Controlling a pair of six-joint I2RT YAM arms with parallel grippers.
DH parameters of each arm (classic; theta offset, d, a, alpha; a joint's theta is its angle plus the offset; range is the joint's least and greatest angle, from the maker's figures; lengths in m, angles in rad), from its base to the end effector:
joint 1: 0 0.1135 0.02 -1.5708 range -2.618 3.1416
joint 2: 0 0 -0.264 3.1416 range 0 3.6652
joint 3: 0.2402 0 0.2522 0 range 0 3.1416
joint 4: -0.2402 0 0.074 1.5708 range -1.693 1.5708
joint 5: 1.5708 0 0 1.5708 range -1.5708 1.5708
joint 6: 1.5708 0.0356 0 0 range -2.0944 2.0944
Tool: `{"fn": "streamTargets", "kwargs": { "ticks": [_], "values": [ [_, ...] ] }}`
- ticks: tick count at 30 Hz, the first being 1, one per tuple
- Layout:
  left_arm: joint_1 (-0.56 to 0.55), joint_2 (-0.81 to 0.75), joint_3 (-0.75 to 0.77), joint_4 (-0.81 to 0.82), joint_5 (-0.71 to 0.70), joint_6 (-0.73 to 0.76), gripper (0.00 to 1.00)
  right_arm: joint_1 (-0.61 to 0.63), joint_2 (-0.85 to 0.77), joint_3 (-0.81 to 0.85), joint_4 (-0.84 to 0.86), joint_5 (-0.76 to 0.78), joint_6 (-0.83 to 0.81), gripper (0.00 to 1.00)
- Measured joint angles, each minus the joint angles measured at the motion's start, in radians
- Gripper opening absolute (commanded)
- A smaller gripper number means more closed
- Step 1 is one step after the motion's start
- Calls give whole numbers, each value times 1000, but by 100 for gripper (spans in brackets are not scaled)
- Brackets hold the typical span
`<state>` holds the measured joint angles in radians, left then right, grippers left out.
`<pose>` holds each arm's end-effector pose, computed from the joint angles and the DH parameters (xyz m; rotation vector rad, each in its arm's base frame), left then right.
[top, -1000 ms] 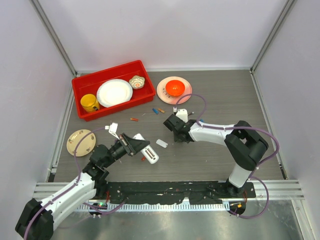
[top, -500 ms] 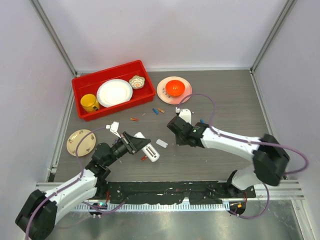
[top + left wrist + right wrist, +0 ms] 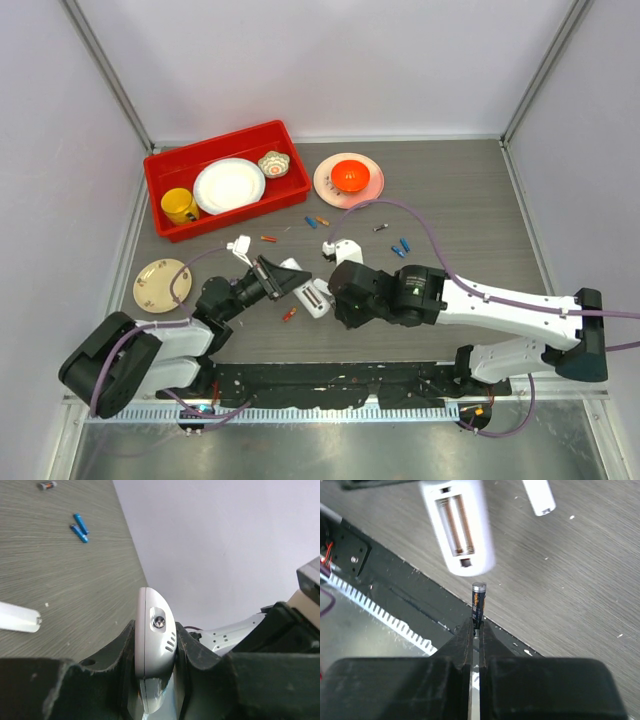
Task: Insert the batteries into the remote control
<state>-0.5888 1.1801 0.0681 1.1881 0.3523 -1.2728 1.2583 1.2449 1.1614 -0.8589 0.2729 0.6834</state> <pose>0.1502 -0.1151 0.1727 -0.2695 1.7567 -1.6963 0.0855 0.2333 0.3154 -0.6082 2.4550 0.4818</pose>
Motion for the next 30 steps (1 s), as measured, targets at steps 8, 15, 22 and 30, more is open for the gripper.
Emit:
{"fn": "streamTargets", "kwargs": {
  "ticks": [8, 15, 22, 30],
  "values": [
    [0, 98, 72, 76, 84, -65, 0, 29, 39, 49, -21, -67, -84, 1],
    [-20, 129, 80, 90, 140, -87, 0, 29, 53, 72, -45, -68, -109, 1],
    [-57, 134, 80, 95, 144, -85, 0, 26, 132, 138, -53, -78, -114, 1],
    [-85, 134, 80, 95, 127, -80, 0, 12, 176, 149, -53, -97, -113, 1]
  ]
}}
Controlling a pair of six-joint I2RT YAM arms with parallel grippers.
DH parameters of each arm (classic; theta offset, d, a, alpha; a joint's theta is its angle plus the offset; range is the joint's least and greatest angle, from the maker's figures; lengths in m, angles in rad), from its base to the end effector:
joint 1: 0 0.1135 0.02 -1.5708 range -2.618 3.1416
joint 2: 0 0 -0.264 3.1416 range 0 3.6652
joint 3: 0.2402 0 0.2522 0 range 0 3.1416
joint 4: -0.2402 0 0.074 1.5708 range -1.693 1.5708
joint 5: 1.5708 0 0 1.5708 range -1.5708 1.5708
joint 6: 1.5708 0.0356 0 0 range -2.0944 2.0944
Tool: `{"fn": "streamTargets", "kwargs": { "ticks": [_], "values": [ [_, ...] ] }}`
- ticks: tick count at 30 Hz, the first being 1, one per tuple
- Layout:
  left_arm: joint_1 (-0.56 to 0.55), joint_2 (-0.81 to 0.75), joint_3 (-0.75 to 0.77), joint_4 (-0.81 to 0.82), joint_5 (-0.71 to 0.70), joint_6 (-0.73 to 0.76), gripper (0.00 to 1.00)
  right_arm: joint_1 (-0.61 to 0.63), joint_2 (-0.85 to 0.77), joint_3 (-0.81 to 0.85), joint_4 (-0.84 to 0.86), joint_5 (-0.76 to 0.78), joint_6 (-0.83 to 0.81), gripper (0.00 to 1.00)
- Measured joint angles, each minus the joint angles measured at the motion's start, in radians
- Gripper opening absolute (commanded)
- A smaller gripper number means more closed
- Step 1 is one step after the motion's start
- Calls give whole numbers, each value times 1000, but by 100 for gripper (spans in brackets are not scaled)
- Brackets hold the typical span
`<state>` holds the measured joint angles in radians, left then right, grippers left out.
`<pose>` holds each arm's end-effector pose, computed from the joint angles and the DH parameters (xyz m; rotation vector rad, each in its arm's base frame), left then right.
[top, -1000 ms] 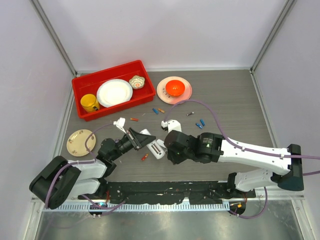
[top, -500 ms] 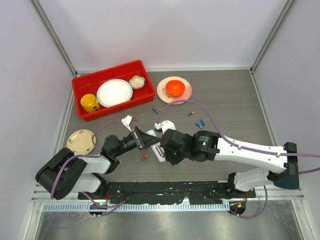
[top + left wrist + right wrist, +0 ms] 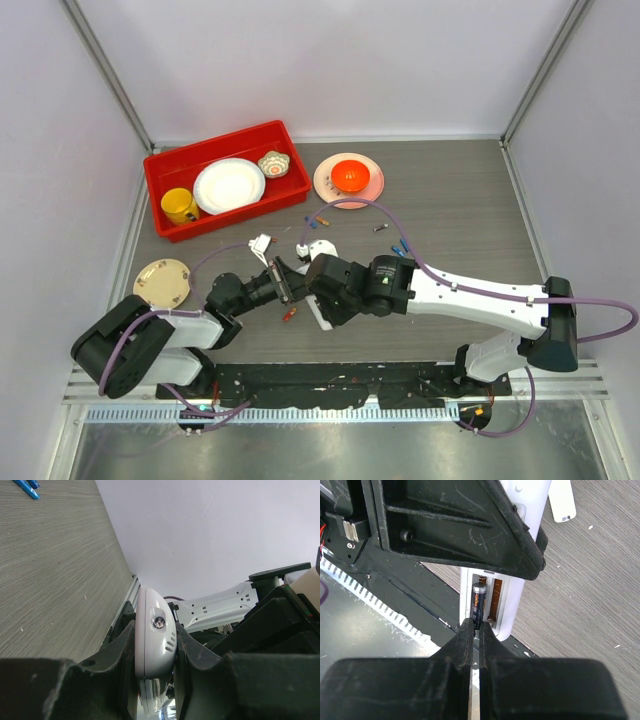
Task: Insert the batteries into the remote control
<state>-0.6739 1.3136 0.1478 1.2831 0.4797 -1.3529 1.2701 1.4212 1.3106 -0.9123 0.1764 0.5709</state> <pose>0.1533 -0.1435 0.1797 -0.1294 1.8179 -1.9046 0.0911 0.2728 0.3141 -0.8418 2.5003 0.4487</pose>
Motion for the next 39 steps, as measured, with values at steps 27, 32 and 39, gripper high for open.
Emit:
{"fn": "streamTargets", "kwargs": {
  "ticks": [27, 32, 39],
  "values": [
    [-26, 0, 0, -2, -43, 0, 0, -43, 2, -5, 18, -39, 21, 1],
    [-32, 7, 0, -9, -55, -1, 0, -55, 2, -20, 31, -53, 23, 1],
    [-38, 12, 0, -20, -67, -1, 0, -66, 2, -35, 46, -66, 29, 1]
  ]
}}
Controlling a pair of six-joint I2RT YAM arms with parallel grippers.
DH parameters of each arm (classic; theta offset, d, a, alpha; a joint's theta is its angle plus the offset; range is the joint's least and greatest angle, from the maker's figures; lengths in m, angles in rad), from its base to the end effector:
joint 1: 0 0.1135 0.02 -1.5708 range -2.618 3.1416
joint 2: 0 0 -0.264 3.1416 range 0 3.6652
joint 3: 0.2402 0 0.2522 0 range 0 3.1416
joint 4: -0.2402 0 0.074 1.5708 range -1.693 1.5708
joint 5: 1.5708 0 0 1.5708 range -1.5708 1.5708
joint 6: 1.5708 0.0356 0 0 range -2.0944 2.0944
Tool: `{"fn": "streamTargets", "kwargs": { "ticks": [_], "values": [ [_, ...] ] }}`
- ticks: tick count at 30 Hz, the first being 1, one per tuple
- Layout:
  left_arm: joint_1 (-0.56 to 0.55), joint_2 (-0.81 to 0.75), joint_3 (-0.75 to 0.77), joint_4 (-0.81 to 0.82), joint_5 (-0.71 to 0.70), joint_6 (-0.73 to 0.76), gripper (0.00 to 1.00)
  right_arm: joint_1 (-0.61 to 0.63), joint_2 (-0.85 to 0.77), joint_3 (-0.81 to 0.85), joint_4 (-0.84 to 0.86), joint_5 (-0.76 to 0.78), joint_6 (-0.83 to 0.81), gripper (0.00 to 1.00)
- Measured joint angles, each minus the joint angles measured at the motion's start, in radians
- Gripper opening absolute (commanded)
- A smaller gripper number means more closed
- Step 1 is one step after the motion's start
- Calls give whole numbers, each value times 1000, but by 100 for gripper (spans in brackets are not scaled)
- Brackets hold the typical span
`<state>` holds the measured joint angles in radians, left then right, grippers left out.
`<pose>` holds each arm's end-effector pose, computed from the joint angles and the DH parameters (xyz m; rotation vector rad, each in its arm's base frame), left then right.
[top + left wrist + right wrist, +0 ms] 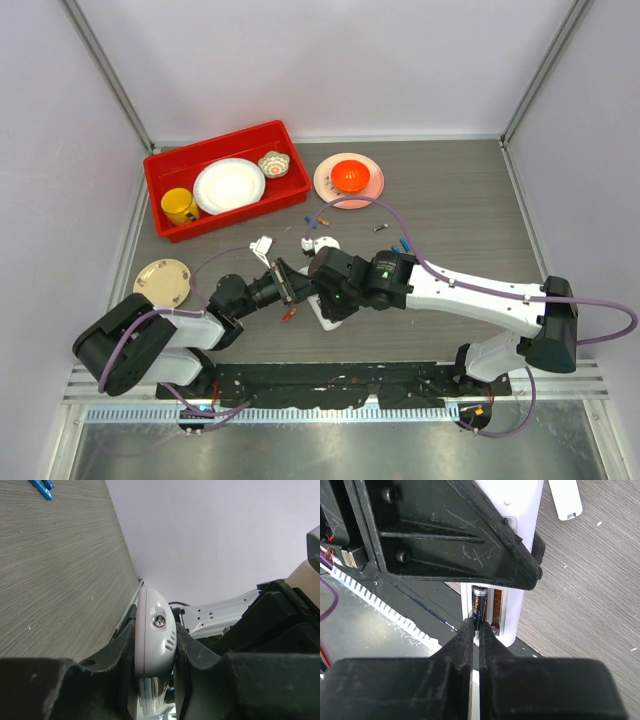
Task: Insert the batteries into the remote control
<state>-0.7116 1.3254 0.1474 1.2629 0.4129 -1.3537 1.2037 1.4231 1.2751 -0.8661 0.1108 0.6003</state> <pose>0.1507 -0.1488 0.1753 -0.1788 1.8399 -1.8784 0.1078 0.2693 0.3050 -0.7520 2.5588 0.5062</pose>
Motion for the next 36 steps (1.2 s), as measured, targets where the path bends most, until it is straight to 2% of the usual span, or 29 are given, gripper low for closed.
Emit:
{"fn": "streamTargets", "kwargs": {
  "ticks": [11, 23, 36],
  "values": [
    [-13, 5, 0, -15, -39, -2, 0, -11, -8, -31, 39, -5, 23, 1],
    [-44, -22, 0, -34, -138, -43, 0, -13, -95, -116, 132, 29, 43, 4],
    [-47, -39, -1, -64, -194, -61, 0, -21, -119, -160, 199, 30, 55, 2]
  ]
}}
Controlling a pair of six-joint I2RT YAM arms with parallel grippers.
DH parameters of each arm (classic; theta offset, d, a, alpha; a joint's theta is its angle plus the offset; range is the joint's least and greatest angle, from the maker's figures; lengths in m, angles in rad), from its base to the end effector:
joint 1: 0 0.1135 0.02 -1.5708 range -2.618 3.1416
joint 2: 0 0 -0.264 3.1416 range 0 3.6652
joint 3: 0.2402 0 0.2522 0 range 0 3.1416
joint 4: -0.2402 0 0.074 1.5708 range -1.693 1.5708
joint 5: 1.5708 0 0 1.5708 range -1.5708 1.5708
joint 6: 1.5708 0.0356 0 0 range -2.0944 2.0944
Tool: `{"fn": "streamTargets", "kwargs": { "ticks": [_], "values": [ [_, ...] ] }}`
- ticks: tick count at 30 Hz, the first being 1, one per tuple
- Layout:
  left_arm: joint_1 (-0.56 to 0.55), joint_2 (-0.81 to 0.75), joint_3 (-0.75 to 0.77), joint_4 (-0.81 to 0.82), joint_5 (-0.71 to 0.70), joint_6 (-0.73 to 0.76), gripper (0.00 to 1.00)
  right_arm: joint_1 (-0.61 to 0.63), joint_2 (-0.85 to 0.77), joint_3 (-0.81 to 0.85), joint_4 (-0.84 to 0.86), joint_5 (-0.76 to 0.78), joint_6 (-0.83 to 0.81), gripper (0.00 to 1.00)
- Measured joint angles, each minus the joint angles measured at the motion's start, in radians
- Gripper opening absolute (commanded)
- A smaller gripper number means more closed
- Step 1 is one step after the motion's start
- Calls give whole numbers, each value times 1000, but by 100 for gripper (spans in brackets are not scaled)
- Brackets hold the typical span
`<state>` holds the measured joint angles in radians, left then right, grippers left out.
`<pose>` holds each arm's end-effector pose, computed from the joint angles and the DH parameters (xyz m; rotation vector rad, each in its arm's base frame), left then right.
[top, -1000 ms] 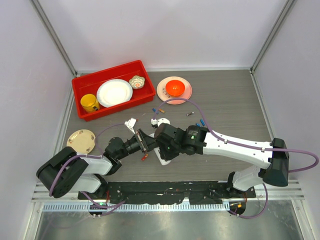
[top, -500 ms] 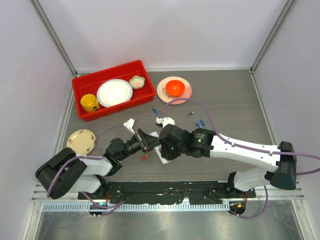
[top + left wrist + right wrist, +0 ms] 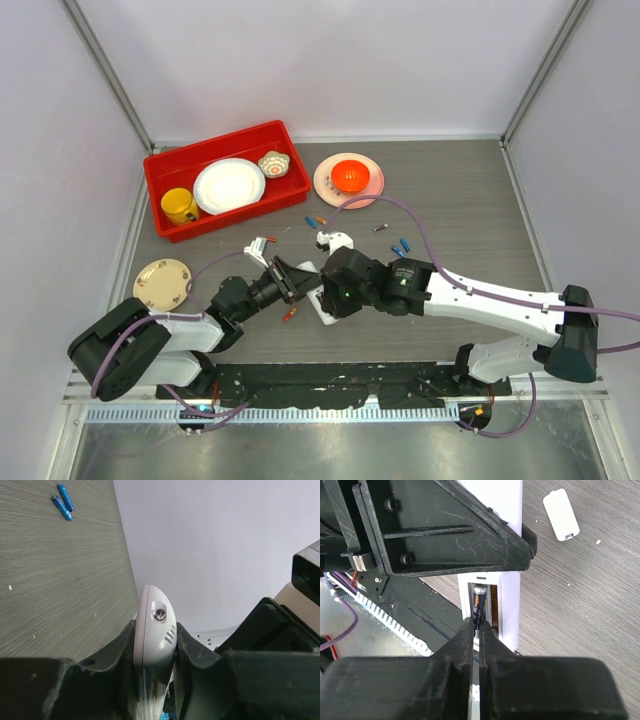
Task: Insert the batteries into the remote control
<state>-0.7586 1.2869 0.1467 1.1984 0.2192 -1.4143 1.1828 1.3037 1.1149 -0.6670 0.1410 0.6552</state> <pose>0.1481 -0.1510 0.1757 -0.3889 1.8092 -1.8183 0.1082 0.2516 0.2986 -0.5942 2.4557 0.6419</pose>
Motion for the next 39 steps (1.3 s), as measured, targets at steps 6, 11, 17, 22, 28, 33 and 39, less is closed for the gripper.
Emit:
{"fn": "streamTargets", "kwargs": {
  "ticks": [6, 11, 17, 22, 28, 33, 39],
  "values": [
    [-1, 0, 0, -8, 32, 10, 0, -11, 16, 14, -23, -53, -7, 3],
    [-6, -12, 0, -8, 71, 20, 0, -33, 17, 25, -47, -134, -13, 8],
    [-10, -22, 0, -5, 109, 34, 0, -48, 19, 32, -64, -197, -15, 12],
    [-12, -22, 0, -4, 122, 35, 0, -56, 21, 34, -68, -217, -14, 10],
    [-14, -23, 1, -3, 127, 36, 0, -78, 26, 34, -68, -255, -13, 9],
    [-20, -23, 9, -3, 127, 43, 1, -99, 26, 34, -71, -287, -10, 9],
    [-23, -23, 12, -3, 125, 54, 0, -106, 26, 34, -72, -296, -8, 11]
  ]
}}
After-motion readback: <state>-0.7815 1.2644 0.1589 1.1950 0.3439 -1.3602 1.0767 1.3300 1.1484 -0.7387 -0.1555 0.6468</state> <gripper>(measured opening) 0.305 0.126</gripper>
